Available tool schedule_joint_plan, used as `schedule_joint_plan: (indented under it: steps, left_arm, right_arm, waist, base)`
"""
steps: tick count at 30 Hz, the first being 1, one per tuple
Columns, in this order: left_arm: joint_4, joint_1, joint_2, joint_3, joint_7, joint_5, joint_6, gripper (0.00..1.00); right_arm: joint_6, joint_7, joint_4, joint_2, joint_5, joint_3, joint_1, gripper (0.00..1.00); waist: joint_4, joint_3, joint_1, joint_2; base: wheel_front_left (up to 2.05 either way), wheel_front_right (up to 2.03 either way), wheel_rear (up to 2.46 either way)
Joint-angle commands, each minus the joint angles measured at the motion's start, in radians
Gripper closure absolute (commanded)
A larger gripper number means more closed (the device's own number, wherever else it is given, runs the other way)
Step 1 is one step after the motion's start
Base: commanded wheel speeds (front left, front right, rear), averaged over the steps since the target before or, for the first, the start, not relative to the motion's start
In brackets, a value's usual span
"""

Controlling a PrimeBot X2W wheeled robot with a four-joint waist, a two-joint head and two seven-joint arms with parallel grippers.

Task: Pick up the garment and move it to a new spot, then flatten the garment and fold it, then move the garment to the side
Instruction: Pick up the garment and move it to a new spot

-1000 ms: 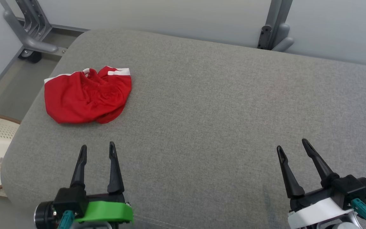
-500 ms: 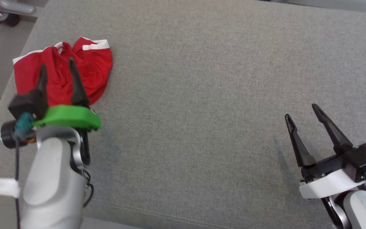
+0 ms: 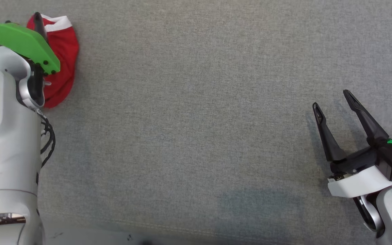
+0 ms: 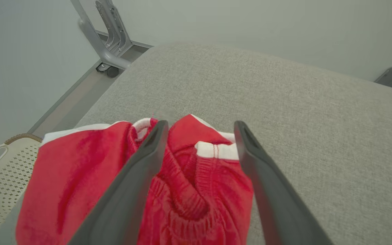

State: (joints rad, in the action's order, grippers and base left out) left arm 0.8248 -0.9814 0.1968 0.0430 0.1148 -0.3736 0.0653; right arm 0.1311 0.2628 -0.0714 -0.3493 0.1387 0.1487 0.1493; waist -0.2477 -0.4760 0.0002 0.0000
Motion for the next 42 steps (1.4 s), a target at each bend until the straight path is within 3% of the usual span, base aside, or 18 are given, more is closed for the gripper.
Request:
schedule_joint_plan:
  steps: [1, 13, 20, 21, 22, 35, 42]
  left_arm:
    - [0.032, -0.037, 0.013, 0.005, 0.041, -0.008, -0.008, 0.0]
    - [0.273, -0.179, 0.059, 0.042, 0.334, -0.031, -0.06, 0.0]
    - [0.32, -0.177, 0.072, 0.053, 0.335, -0.031, -0.065, 0.0]
    - [0.326, -0.171, 0.071, 0.057, 0.328, -0.03, -0.072, 0.7]
    - [0.325, -0.169, 0.071, 0.058, 0.311, -0.031, -0.077, 1.0]
    - [0.253, -0.163, 0.078, 0.053, -0.056, -0.035, -0.129, 1.0]
    - [0.204, -0.13, 0.06, 0.064, -0.234, -0.027, -0.152, 1.0]
  right_arm:
    - [-0.001, 0.003, -0.005, -0.002, -0.003, 0.005, 0.016, 0.0]
    - [-0.001, 0.003, 0.001, -0.018, 0.01, 0.034, 0.092, 0.0]
    - [-0.001, 0.003, 0.0, -0.003, 0.013, 0.039, 0.111, 0.0]
    - [-0.001, 0.003, 0.002, -0.001, 0.014, 0.039, 0.113, 0.0]
    - [-0.001, 0.003, 0.003, 0.0, 0.014, 0.04, 0.115, 0.0]
    - [-0.001, 0.003, 0.031, 0.048, 0.02, 0.042, 0.104, 0.0]
    - [-0.001, 0.003, 0.056, 0.106, 0.024, 0.029, 0.054, 0.0]
  waist:
    - [0.027, -0.038, -0.0002, 0.0]
    - [0.048, -0.091, -0.0002, 0.0]
    - [0.06, -0.111, -0.0002, 0.0]
    - [0.062, -0.112, -0.0002, 0.0]
    - [0.063, -0.112, -0.0002, 0.0]
    - [0.088, -0.023, -0.0002, 0.0]
    - [0.123, 0.106, -0.0002, 0.0]
  base:
    - [0.0, 0.0, 0.0]
    - [0.0, 0.0, 0.0]
    - [0.0, 0.0, 0.0]
    - [0.0, 0.0, 0.0]
    - [0.0, 0.0, 0.0]
    - [0.0, 0.0, 0.0]
    - [0.0, 0.0, 0.0]
